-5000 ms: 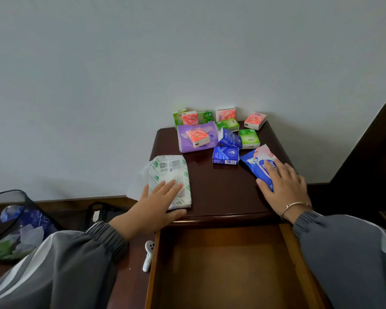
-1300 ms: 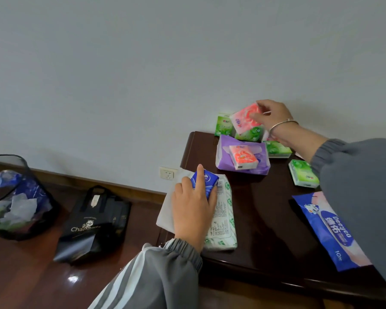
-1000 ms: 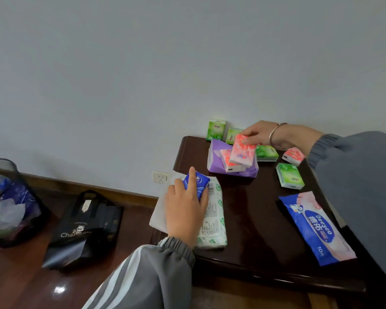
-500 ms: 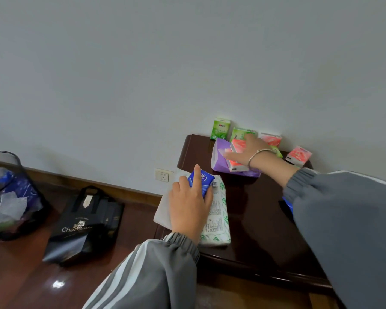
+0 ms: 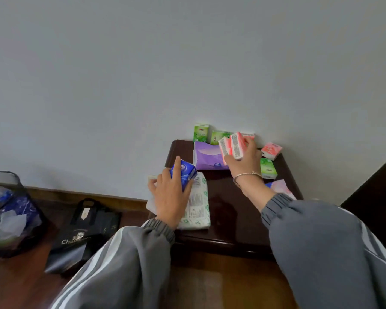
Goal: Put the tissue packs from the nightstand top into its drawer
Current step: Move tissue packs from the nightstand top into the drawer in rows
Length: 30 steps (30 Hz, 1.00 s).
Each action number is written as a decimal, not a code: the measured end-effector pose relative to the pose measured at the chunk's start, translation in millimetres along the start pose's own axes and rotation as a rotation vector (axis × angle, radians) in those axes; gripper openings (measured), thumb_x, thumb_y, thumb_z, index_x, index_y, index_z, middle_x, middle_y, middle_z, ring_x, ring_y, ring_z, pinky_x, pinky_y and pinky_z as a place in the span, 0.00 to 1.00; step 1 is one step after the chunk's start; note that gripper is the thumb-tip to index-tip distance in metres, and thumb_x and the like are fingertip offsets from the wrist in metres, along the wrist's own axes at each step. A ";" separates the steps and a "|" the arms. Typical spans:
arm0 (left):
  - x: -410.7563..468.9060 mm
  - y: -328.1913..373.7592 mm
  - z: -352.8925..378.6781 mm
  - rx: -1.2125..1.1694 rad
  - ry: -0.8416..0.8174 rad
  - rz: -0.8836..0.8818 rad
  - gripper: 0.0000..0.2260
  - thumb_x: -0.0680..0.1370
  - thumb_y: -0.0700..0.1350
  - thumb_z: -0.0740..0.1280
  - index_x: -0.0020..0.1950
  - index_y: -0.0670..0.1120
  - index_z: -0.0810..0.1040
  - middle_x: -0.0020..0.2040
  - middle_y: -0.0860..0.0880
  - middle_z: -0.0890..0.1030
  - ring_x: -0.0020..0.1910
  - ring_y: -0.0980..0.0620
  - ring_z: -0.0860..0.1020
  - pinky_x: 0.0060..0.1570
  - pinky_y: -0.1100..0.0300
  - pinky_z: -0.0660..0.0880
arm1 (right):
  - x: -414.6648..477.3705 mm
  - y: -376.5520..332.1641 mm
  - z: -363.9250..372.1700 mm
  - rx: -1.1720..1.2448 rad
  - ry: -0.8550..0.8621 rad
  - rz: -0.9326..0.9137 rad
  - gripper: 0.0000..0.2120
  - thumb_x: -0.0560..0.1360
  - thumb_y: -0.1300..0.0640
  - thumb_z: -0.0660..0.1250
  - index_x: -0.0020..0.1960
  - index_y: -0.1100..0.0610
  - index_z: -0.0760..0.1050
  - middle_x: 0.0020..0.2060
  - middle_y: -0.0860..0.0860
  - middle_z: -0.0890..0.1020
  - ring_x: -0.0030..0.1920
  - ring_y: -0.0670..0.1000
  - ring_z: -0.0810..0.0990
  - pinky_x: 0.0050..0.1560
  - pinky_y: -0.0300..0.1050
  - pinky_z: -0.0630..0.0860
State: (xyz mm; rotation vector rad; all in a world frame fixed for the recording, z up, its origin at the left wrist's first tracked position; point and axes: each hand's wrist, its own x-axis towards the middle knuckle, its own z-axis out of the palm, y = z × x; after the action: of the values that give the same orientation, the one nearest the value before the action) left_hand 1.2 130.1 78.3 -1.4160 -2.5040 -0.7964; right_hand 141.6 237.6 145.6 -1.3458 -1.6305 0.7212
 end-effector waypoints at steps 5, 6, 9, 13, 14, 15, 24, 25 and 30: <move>-40.8 18.4 -69.0 -0.453 0.265 0.085 0.32 0.76 0.58 0.64 0.77 0.54 0.55 0.56 0.52 0.72 0.51 0.54 0.70 0.55 0.54 0.62 | -82.7 25.1 -98.0 0.129 -0.060 -0.019 0.29 0.69 0.60 0.73 0.65 0.48 0.65 0.59 0.52 0.73 0.58 0.51 0.75 0.60 0.46 0.72; -59.2 17.7 -78.9 -0.509 0.237 0.111 0.33 0.75 0.59 0.64 0.76 0.57 0.54 0.55 0.55 0.70 0.50 0.56 0.69 0.55 0.54 0.65 | -102.9 34.1 -114.7 0.164 -0.118 0.013 0.28 0.69 0.60 0.73 0.63 0.45 0.65 0.58 0.49 0.73 0.55 0.47 0.76 0.56 0.43 0.74; -131.1 4.5 -91.5 -0.545 0.033 0.141 0.33 0.74 0.63 0.64 0.75 0.64 0.52 0.56 0.60 0.68 0.54 0.60 0.71 0.53 0.57 0.70 | -167.6 69.6 -145.0 0.109 -0.308 0.135 0.30 0.69 0.60 0.73 0.64 0.43 0.64 0.58 0.48 0.72 0.53 0.43 0.76 0.50 0.38 0.73; -218.6 -19.6 -75.6 -0.381 -0.367 0.035 0.35 0.74 0.62 0.65 0.74 0.67 0.46 0.59 0.57 0.71 0.57 0.58 0.72 0.57 0.58 0.73 | -241.3 111.3 -144.1 -0.122 -0.517 0.192 0.33 0.68 0.57 0.73 0.68 0.46 0.62 0.59 0.48 0.68 0.58 0.49 0.73 0.55 0.39 0.71; -232.5 -22.8 -68.4 -0.288 -0.465 -0.007 0.35 0.75 0.62 0.64 0.75 0.65 0.47 0.62 0.55 0.71 0.59 0.57 0.72 0.60 0.58 0.72 | -253.6 117.2 -138.8 -0.159 -0.570 0.212 0.33 0.69 0.55 0.72 0.69 0.46 0.60 0.58 0.48 0.66 0.58 0.48 0.73 0.53 0.37 0.71; -243.4 -23.7 -60.9 -0.169 -0.532 -0.031 0.35 0.75 0.63 0.63 0.76 0.62 0.47 0.64 0.55 0.70 0.61 0.56 0.71 0.62 0.57 0.69 | -262.9 122.2 -132.4 -0.204 -0.610 0.223 0.34 0.70 0.54 0.71 0.70 0.45 0.59 0.59 0.48 0.65 0.57 0.48 0.73 0.51 0.36 0.71; -254.9 2.1 -38.7 0.431 -0.912 -0.046 0.43 0.73 0.73 0.53 0.79 0.51 0.43 0.73 0.45 0.65 0.68 0.44 0.70 0.66 0.49 0.63 | -282.0 132.6 -87.4 -0.560 -0.911 0.311 0.51 0.68 0.42 0.71 0.76 0.47 0.39 0.75 0.55 0.48 0.73 0.59 0.60 0.69 0.55 0.65; -253.0 1.7 -39.4 0.424 -0.943 -0.053 0.44 0.72 0.74 0.52 0.79 0.51 0.43 0.75 0.45 0.64 0.70 0.44 0.69 0.67 0.48 0.63 | -280.4 133.0 -88.7 -0.546 -0.935 0.333 0.52 0.68 0.40 0.71 0.76 0.47 0.37 0.76 0.54 0.47 0.74 0.59 0.58 0.70 0.55 0.63; -225.9 -14.2 -42.4 0.193 -0.824 0.124 0.32 0.78 0.64 0.57 0.78 0.56 0.51 0.79 0.49 0.53 0.75 0.44 0.60 0.70 0.45 0.61 | -254.6 129.9 -105.4 -0.397 -0.850 0.376 0.33 0.78 0.41 0.57 0.77 0.49 0.47 0.74 0.54 0.60 0.65 0.52 0.71 0.57 0.45 0.74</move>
State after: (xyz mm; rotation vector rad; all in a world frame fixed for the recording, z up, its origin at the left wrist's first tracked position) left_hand 106.4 -67.1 22.5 -2.1010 -2.8585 0.1084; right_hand 302.0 13.9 15.0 -1.7947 -2.2883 1.3801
